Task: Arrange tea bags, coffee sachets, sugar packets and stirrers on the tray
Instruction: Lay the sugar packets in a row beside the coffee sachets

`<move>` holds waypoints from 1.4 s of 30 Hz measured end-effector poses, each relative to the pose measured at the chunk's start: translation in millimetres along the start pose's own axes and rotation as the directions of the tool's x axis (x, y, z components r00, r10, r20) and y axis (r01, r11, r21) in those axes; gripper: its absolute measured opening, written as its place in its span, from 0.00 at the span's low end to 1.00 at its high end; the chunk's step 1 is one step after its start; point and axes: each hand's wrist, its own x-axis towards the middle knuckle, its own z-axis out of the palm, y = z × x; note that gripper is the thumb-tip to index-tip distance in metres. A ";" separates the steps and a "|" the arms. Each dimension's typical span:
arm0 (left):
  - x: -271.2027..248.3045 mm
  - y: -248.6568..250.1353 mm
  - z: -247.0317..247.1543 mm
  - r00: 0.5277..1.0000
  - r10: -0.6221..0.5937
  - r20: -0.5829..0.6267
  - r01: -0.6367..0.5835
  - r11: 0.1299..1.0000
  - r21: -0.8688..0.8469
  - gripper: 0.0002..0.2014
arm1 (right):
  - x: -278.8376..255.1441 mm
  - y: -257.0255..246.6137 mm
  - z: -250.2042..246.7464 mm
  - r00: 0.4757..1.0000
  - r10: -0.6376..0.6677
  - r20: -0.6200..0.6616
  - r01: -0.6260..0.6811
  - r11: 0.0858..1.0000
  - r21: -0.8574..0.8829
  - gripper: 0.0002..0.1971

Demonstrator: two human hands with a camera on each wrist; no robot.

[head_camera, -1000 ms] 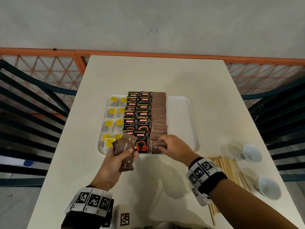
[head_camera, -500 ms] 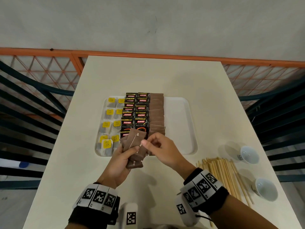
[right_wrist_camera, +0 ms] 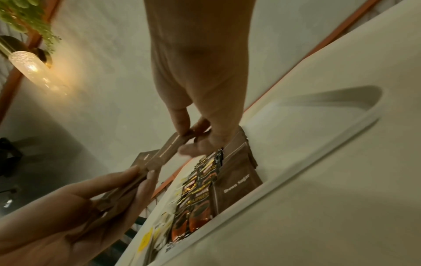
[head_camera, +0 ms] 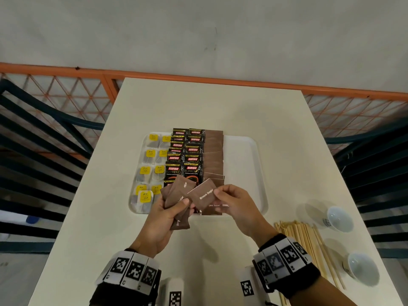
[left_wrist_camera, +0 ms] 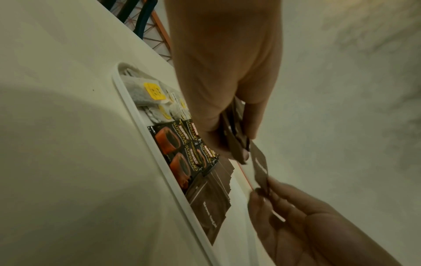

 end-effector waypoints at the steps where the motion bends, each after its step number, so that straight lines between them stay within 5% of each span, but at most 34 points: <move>1: 0.5 0.6 -2.2 1.000 0.006 -0.001 -0.006 1.000 0.009 0.15 | 3.0 1.4 -3.7 0.999 0.006 -0.034 -0.006 1.000 0.006 0.04; 7: 0.0 3.3 -18.6 0.999 0.029 -0.045 -0.029 1.000 0.003 0.13 | 24.7 10.8 -15.8 0.970 0.110 -0.218 -0.097 0.993 0.069 0.04; 12: -0.6 5.6 -20.2 0.999 0.037 -0.036 -0.037 0.999 0.015 0.12 | 37.4 21.3 -9.4 0.937 -0.013 -0.350 -0.058 0.979 -0.193 0.02; 22: 3.7 8.6 -11.0 0.999 -0.034 -0.005 0.033 0.997 -0.076 0.14 | 32.3 28.8 -7.2 0.914 -0.194 -0.357 -0.002 0.877 -0.481 0.08; 25: 2.0 10.4 -2.0 0.998 -0.043 0.046 0.046 0.996 -0.076 0.14 | 23.3 20.0 -0.9 0.905 -0.326 -0.273 0.137 0.831 -0.539 0.07; 31: 3.6 6.6 9.5 1.000 0.007 0.025 -0.008 1.000 0.028 0.14 | 2.0 -3.3 25.4 0.968 -0.238 0.077 0.250 0.920 -0.303 0.07; 42: 15.4 8.3 5.9 0.996 0.039 -0.084 -0.039 0.999 0.000 0.09 | 9.6 -11.5 10.7 0.984 -0.166 0.068 0.180 0.919 -0.352 0.07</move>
